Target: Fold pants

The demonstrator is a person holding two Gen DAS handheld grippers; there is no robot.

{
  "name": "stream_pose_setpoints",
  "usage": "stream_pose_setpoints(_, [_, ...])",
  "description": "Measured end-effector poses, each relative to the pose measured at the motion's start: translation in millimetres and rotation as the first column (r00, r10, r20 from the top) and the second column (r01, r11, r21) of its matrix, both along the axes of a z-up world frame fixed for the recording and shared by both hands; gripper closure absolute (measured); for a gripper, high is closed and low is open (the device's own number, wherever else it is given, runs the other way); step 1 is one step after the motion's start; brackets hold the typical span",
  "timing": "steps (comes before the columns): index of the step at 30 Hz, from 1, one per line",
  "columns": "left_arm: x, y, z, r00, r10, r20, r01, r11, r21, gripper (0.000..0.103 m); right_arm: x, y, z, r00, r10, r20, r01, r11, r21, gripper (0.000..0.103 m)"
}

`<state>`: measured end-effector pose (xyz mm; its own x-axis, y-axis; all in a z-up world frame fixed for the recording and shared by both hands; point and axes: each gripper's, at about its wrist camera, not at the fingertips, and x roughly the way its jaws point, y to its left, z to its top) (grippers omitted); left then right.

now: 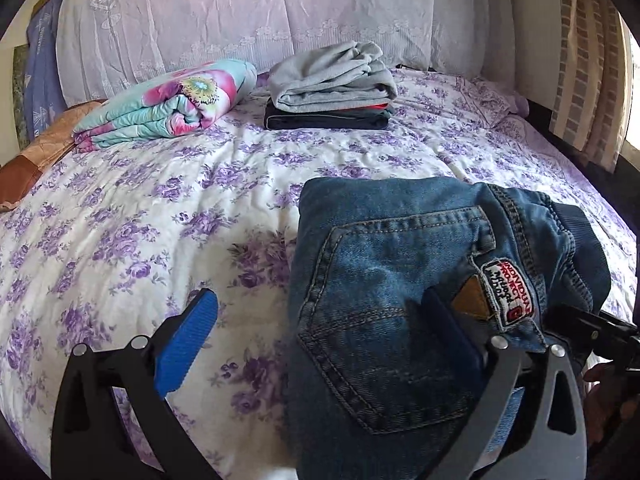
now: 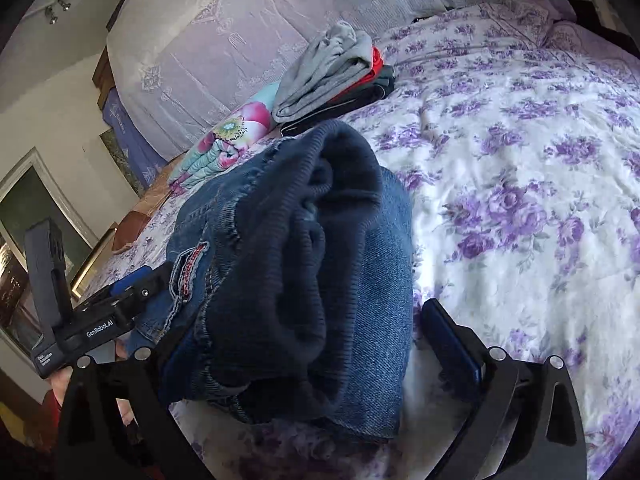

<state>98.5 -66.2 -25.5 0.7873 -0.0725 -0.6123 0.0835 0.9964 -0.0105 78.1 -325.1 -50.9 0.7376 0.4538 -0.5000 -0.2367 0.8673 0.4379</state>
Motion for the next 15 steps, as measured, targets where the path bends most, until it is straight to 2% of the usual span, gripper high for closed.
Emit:
stream_pose_setpoints(2, [-1.3, -1.9, -2.4, 1.000, 0.006, 0.011, -0.006, 1.000, 0.010, 0.004, -8.5, 9.0, 5.4, 0.998, -0.033, 0.046, 0.036, 0.997, -0.075, 0.003])
stream_pose_setpoints(4, [-2.3, -1.7, -3.3, 1.000, 0.009, 0.016, -0.009, 1.000, 0.006, 0.004, -11.7, 12.1, 6.6, 0.998, -0.039, 0.058, 0.045, 0.994, -0.098, 0.003])
stream_pose_setpoints(7, [-1.9, 0.9, -3.8, 1.000, -0.001, 0.009, 0.001, 1.000, -0.013, 0.004, -5.0, 4.5, 3.8, 1.000, -0.005, -0.009, 0.004, 0.999, -0.039, 0.003])
stream_pose_setpoints(9, [-2.0, 2.7, -3.8, 1.000, -0.003, 0.006, 0.003, 1.000, -0.023, 0.004, -4.0, 1.2, 14.0, 0.999, 0.006, -0.046, -0.008, 0.999, -0.042, 0.003])
stream_pose_setpoints(11, [-2.9, 3.4, -2.8, 1.000, 0.005, 0.010, -0.005, 1.000, -0.021, 0.004, -18.3, 6.0, 35.4, 0.998, -0.028, 0.049, 0.033, 0.994, -0.101, 0.003])
stream_pose_setpoints(13, [-3.4, 3.4, -1.7, 1.000, 0.006, 0.010, -0.006, 1.000, -0.020, 0.004, -34.2, 13.0, 54.8, 0.984, -0.045, 0.171, 0.074, 0.983, -0.167, 0.003])
stream_pose_setpoints(15, [-4.7, 4.3, 0.7, 1.000, 0.001, 0.011, -0.001, 1.000, -0.021, 0.004, -38.5, 24.2, 67.3, 0.969, -0.037, 0.242, 0.100, 0.963, -0.251, 0.003])
